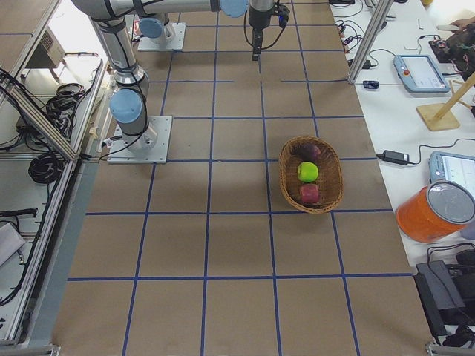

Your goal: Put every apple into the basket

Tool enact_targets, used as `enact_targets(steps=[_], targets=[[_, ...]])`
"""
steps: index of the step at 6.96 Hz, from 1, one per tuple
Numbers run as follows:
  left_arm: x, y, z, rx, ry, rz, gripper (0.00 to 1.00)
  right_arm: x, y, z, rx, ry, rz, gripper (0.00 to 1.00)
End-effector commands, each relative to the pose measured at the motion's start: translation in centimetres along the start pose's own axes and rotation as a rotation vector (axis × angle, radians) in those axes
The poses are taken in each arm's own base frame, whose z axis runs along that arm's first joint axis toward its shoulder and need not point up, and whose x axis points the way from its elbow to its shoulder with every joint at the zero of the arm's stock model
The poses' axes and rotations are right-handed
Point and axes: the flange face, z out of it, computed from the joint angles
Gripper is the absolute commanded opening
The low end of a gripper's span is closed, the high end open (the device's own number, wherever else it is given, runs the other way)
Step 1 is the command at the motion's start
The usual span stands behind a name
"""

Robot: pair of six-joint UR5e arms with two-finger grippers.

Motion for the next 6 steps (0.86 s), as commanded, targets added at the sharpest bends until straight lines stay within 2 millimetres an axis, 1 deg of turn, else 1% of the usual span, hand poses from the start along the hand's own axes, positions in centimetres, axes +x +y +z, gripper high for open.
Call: enact_targets(steps=[1,2,4,6], targets=[[0.1,-0.15,-0.22,0.004,0.003,-0.006,1.0,3.29,-0.95,-0.42,-0.01,-0.008,0.053,1.0],[0.1,-0.23,-0.3,0.006,0.003,-0.009,1.0,4.16,-0.89,-0.2,-0.033,-0.008,0.066,1.0],[0.34,-0.17,0.05,0.0,0.005,-0.011,1.0,4.11,-0.06,-0.61,-0.027,-0.008,0.065,1.0],[0.4,-0.13,0.12,-0.002,0.003,-0.009,1.0,4.11,-0.01,-0.7,-0.024,-0.008,0.065,1.0]])
